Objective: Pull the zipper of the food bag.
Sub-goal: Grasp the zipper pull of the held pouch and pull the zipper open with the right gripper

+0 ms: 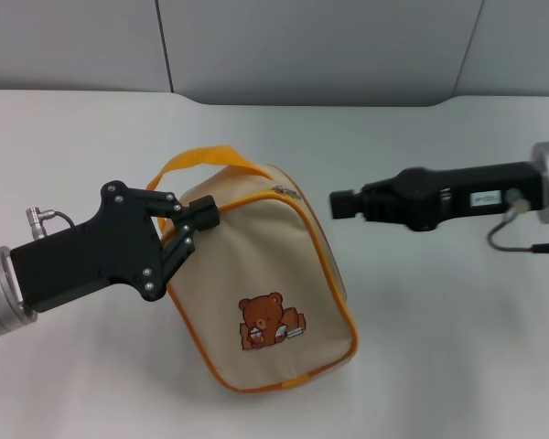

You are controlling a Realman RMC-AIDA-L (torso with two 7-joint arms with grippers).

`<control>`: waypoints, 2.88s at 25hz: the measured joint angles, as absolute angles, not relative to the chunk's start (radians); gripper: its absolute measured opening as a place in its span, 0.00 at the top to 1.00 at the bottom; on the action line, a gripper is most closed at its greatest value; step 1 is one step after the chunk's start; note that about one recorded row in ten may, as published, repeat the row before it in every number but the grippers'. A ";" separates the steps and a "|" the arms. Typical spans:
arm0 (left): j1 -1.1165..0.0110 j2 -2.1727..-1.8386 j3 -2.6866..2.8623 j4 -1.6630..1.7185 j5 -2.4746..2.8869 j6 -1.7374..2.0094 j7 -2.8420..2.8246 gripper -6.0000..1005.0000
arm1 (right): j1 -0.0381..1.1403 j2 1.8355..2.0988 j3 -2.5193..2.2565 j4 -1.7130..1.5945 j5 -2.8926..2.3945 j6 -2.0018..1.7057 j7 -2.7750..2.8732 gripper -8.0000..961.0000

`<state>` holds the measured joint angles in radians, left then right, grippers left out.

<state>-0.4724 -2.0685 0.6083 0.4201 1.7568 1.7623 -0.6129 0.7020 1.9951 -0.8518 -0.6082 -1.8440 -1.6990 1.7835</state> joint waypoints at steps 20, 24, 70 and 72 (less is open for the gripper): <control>-0.506 -2.068 0.653 0.453 1.765 1.771 -0.604 0.97 | 0.755 1.992 -0.867 -0.759 -1.942 -1.714 1.484 0.75; -0.506 -2.068 0.654 0.459 1.765 1.773 -0.604 0.97 | 0.809 1.961 -0.870 -0.735 -1.959 -1.739 1.570 0.75; -0.489 -2.068 0.659 0.466 1.759 1.790 -0.603 0.97 | 0.877 1.988 -0.987 -0.729 -2.088 -1.696 1.766 0.98; -0.486 -2.067 0.661 0.466 1.760 1.798 -0.603 0.97 | 0.881 1.969 -0.945 -0.678 -2.083 -1.709 1.797 0.96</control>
